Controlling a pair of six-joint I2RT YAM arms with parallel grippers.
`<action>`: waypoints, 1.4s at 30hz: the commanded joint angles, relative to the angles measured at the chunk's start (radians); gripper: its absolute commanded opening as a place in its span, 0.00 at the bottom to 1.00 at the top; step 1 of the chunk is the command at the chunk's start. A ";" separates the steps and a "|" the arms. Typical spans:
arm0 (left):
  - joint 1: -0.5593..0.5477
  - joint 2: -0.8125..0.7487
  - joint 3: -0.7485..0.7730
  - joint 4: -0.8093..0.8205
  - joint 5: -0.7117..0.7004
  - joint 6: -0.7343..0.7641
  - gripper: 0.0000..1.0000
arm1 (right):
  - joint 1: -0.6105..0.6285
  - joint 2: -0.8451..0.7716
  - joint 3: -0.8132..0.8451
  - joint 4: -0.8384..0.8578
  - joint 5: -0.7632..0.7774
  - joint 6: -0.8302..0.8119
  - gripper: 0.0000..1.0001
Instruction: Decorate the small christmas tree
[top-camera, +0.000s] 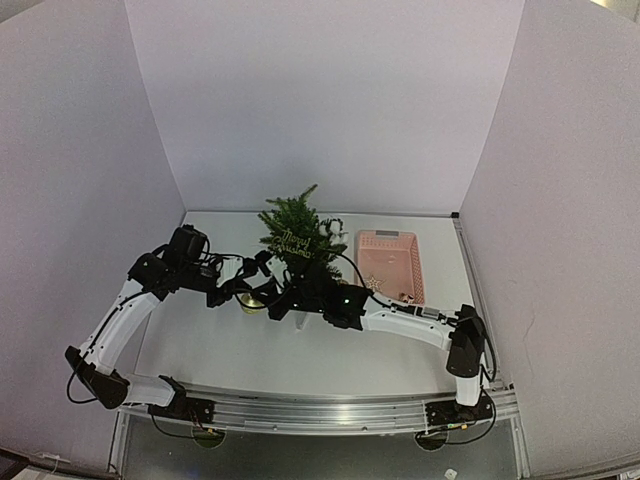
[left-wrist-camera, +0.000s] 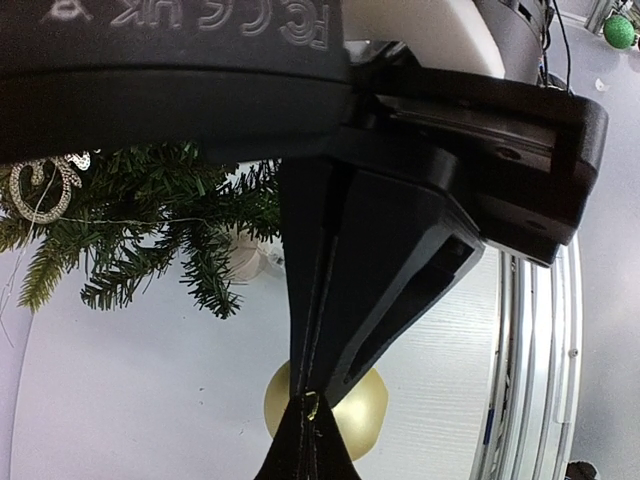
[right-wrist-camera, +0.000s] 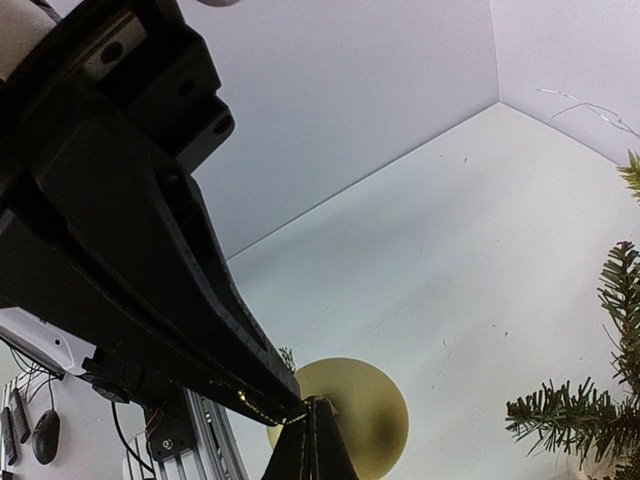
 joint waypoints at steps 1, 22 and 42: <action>-0.005 0.008 0.043 0.037 -0.009 -0.056 0.00 | -0.003 -0.021 -0.030 0.019 0.031 0.023 0.00; -0.005 0.113 -0.038 0.234 -0.060 -0.089 0.00 | -0.003 -0.073 -0.138 -0.023 0.234 0.188 0.00; -0.004 0.145 -0.114 0.363 -0.143 -0.156 0.00 | -0.003 -0.005 -0.081 -0.100 0.361 0.295 0.00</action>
